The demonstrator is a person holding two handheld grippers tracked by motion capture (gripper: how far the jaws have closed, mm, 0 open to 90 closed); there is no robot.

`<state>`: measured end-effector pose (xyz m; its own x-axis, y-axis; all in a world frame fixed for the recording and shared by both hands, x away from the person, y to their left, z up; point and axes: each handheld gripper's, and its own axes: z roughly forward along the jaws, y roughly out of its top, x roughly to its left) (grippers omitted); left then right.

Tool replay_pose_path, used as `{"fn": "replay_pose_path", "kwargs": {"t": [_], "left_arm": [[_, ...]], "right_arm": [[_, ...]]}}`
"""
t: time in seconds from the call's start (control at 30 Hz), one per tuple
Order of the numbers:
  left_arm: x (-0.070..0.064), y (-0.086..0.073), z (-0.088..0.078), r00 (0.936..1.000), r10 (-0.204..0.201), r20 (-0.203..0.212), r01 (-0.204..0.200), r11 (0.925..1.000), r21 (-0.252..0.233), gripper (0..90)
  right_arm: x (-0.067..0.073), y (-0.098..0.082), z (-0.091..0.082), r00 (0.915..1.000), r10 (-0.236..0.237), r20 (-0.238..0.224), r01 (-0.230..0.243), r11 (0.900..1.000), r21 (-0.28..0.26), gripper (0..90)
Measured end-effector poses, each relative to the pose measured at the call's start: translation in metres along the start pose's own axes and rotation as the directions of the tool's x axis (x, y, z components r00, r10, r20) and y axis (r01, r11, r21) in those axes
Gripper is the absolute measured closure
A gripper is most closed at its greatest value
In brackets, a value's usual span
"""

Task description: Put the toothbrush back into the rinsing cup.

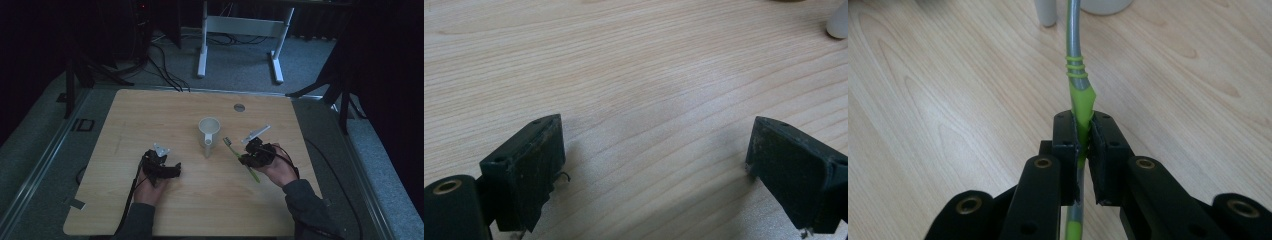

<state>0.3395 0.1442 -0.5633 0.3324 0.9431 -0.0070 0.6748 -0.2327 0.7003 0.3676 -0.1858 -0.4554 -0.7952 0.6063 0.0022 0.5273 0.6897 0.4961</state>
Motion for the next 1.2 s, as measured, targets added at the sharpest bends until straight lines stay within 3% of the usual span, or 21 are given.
{"fn": "replay_pose_path", "kwargs": {"t": [0.6,1.2], "left_arm": [[0.0,0.0,0.0,1.0,0.001,0.0,-0.001,1.0,0.0,9.2],[0.0,0.0,0.0,1.0,0.002,0.0,-0.002,1.0,0.0,9.2]], "right_arm": [[0.003,0.006,-0.003,0.9999,-0.004,0.009,0.005,0.999,-0.036,82.2],[0.003,0.013,-0.006,0.9997,0.021,0.013,-0.02,0.993,-0.113,82.2]]}}
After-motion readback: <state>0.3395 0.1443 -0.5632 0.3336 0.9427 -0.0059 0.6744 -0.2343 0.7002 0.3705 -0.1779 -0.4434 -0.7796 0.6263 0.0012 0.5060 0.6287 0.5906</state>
